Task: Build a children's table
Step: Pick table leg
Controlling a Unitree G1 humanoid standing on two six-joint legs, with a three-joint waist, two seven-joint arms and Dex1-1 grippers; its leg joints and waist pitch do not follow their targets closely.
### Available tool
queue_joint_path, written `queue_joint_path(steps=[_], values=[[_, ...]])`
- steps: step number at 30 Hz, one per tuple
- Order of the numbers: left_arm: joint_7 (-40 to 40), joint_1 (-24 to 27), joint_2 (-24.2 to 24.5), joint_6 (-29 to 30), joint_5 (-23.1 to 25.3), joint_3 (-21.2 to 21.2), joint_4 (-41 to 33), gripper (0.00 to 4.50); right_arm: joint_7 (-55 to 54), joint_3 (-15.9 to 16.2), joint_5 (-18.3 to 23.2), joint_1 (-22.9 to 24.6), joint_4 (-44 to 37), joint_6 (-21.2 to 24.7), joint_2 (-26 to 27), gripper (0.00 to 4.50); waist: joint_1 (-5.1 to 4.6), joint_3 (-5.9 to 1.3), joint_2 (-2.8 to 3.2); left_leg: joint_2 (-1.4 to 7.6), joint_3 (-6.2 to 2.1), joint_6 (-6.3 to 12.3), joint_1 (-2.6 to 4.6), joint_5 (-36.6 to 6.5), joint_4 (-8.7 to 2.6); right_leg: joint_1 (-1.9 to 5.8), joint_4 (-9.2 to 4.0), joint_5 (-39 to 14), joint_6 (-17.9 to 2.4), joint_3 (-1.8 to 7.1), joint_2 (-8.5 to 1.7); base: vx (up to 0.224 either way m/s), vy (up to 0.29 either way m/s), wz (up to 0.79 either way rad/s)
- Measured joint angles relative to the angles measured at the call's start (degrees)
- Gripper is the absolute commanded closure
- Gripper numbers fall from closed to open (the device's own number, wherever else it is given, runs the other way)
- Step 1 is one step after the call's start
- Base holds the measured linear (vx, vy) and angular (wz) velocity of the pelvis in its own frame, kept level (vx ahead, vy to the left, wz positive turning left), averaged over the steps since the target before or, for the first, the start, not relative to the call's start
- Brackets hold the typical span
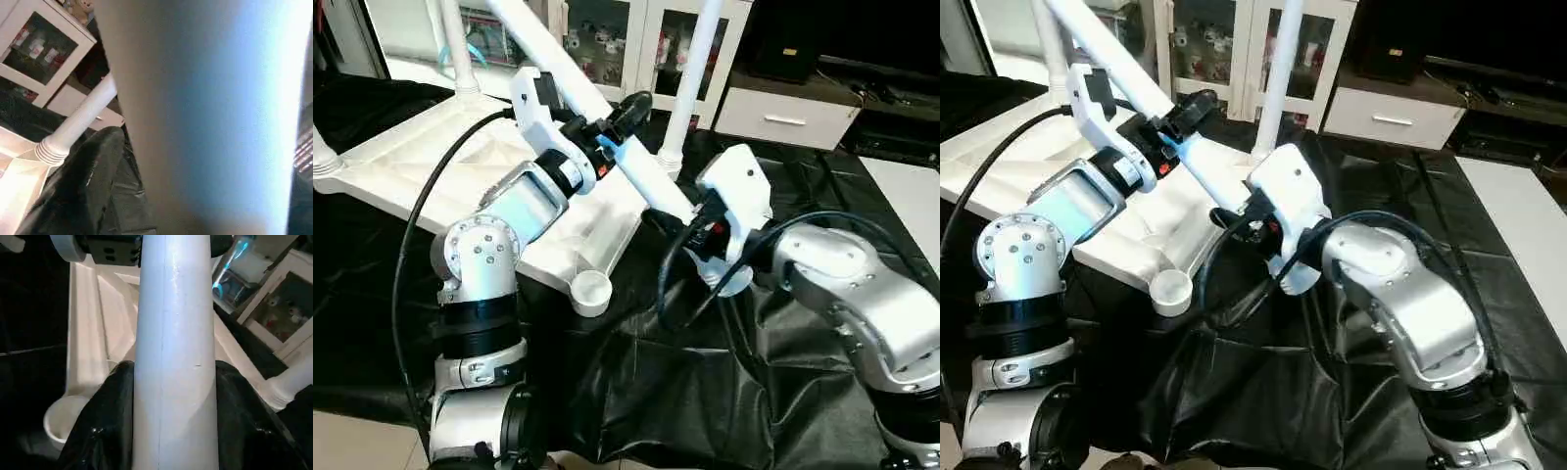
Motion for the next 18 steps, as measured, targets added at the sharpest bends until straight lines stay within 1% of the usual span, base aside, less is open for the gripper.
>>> queue_joint_path(steps=[1, 2, 4, 7, 9, 10, 11, 13, 14, 17, 18], values=[[0.22, 0.00, -0.01, -0.17, 0.04, 0.05, 0.24, 1.01, -0.09, 0.26, -0.40, -0.02, 0.33, -0.37, 0.01, 2.72, 0.00, 0.00, 0.00, 0.00, 0.00, 0.00, 0.00, 0.00, 0.00, 0.00, 0.00, 0.00, 0.00, 0.00, 0.00, 0.000, 0.000, 0.00], [0.90, 0.00, -0.12, -0.52, 0.14, 0.06, 0.40, 1.16, -0.15, 0.59, -1.17, -0.07, 0.90, -0.88, 0.10, 2.72, 0.01, 0.00, 0.00, 0.00, 0.00, 0.00, -0.01, 0.00, 0.00, 0.00, 0.00, 0.01, -0.02, 0.00, 0.00, 0.000, 0.000, 0.00], [1.93, -0.02, -0.36, -1.21, 0.12, 0.14, 0.42, 1.21, -0.43, 1.13, -2.17, -0.21, 2.08, -1.72, 0.55, 2.72, 0.00, 0.00, 0.00, 0.00, 0.00, 0.00, -0.01, 0.00, 0.02, 0.00, 0.00, 0.02, -0.03, 0.00, 0.00, 0.000, 0.000, 0.00], [1.97, -0.03, -0.20, -1.54, 0.11, 0.32, 0.42, 1.57, -0.83, 1.66, -3.38, -0.49, 2.67, -2.52, 1.00, 2.72, 0.00, 0.00, 0.02, 0.00, 0.00, 0.00, -0.02, 0.00, 0.02, -0.01, 0.01, 0.03, -0.04, 0.00, 0.00, 0.000, 0.000, 0.00], [1.89, -0.03, -0.21, -1.75, 0.04, 0.34, 0.42, 1.61, -1.24, 2.00, -3.79, -0.60, 2.91, -2.57, 1.45, 2.72, 0.01, 0.00, 0.02, 0.00, 0.00, 0.00, -0.02, 0.00, 0.02, -0.01, 0.01, 0.04, -0.06, 0.00, 0.00, 0.000, 0.000, 0.00], [1.92, -0.03, -0.26, -1.96, 0.04, 0.35, 0.42, 1.77, -1.52, 2.19, -4.16, -0.60, 3.10, -2.74, 1.84, 2.72, 0.01, 0.00, 0.03, 0.00, 0.00, 0.00, -0.02, 0.00, 0.02, -0.01, 0.01, 0.04, -0.06, 0.00, 0.00, 0.000, 0.000, 0.00], [1.95, -0.03, -0.28, -2.04, 0.04, 0.35, 0.42, 1.77, -1.62, 2.27, -4.42, -0.60, 3.19, -2.87, 1.95, 2.72, 0.01, 0.00, 0.03, 0.00, 0.00, 0.00, -0.02, 0.00, 0.03, -0.01, 0.01, 0.04, -0.06, 0.00, -0.01, 0.000, 0.000, 0.00], [2.04, -0.03, -0.52, -2.44, -0.02, 0.37, 0.42, 2.01, -2.11, 2.36, -5.13, -0.60, 3.78, -3.61, 2.26, 2.72, 0.01, 0.00, 0.04, 0.00, 0.00, 0.00, -0.03, 0.00, 0.05, -0.01, 0.01, 0.05, -0.07, 0.00, 0.00, 0.000, 0.000, 0.00], [2.06, -0.03, -0.59, -2.55, -0.03, 0.37, 0.42, 2.01, -2.30, 2.37, -5.48, -0.60, 3.89, -3.66, 2.27, 2.72, 0.02, 0.00, 0.04, 0.00, 0.00, 0.00, -0.03, 0.00, 0.05, -0.01, 0.01, 0.06, -0.07, 0.00, -0.01, 0.000, 0.000, 0.00], [2.03, -0.03, -0.66, -3.12, -0.13, 0.18, 0.41, 2.31, -2.66, 2.37, -5.96, -0.61, 4.05, -3.74, 2.63, 2.72, -0.09, 0.00, 0.04, 0.01, 0.00, 0.00, -0.01, 0.00, 0.06, 0.00, 0.03, 0.07, -0.07, 0.00, 0.00, 0.000, 0.000, 0.00], [2.01, -0.03, -0.79, -3.49, -0.26, 0.14, 0.41, 2.31, -2.74, 2.37, -6.09, -0.63, 4.23, -3.89, 2.81, 2.72, -0.11, 0.00, 0.04, 0.01, 0.00, 0.00, -0.01, 0.00, 0.06, 0.00, 0.03, 0.07, -0.07, 0.00, 0.00, 0.000, 0.000, 0.00]])
